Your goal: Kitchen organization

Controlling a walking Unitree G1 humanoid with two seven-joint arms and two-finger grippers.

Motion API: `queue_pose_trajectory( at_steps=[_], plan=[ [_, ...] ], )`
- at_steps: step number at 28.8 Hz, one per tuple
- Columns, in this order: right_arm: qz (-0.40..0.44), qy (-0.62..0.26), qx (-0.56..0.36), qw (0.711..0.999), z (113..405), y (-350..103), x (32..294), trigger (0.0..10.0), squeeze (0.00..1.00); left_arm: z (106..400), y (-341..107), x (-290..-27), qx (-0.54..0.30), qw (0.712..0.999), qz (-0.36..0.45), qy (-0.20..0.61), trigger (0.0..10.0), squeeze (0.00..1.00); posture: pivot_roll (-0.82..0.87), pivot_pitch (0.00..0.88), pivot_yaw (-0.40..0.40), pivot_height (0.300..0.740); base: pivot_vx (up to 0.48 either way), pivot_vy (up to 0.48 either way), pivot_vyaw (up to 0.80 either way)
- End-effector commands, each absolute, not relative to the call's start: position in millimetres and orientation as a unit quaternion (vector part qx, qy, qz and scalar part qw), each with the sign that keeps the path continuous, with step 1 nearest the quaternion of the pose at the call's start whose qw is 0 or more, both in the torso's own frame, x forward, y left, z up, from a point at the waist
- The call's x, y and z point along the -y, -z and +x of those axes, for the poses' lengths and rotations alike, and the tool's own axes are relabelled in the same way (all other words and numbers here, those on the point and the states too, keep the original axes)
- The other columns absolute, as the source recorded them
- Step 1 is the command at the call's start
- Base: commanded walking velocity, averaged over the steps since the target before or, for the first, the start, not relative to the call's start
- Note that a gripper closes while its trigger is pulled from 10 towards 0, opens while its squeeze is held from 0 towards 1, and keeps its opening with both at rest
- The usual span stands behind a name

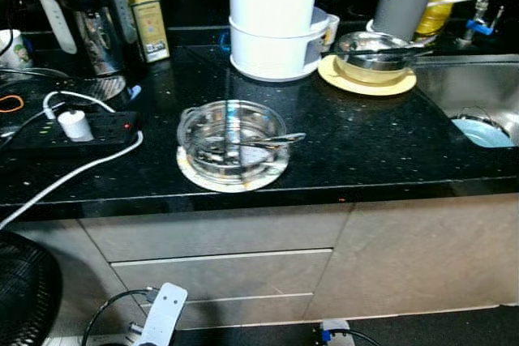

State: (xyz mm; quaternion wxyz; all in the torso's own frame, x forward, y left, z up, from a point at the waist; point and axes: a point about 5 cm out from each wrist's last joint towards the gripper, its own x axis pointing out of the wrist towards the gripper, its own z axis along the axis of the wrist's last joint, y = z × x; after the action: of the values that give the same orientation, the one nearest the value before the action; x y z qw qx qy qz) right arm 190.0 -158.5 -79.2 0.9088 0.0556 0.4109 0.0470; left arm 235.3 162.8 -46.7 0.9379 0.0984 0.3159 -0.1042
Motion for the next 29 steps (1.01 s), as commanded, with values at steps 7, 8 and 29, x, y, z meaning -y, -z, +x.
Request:
queue_pose_trajectory(
  at_steps=[7,8,29],
  plan=[
    [0.052,-0.047,-0.420,0.905,184,82,160,10.0,0.00,233,48,-162,-0.312,0.943,0.068,0.090,10.0,0.00,-0.07,0.144,0.008,0.740,0.000,0.000,0.00],
    [0.052,-0.048,-0.419,0.905,185,82,160,10.0,0.00,233,48,-162,-0.311,0.944,0.064,0.089,10.0,0.00,-0.07,0.144,0.008,0.740,0.000,0.000,0.00],
    [0.042,-0.061,-0.417,0.906,192,79,154,10.0,0.00,231,49,-168,-0.317,0.940,0.082,0.091,10.0,0.00,-0.06,0.138,0.008,0.740,0.000,0.126,0.00]
  ],
)
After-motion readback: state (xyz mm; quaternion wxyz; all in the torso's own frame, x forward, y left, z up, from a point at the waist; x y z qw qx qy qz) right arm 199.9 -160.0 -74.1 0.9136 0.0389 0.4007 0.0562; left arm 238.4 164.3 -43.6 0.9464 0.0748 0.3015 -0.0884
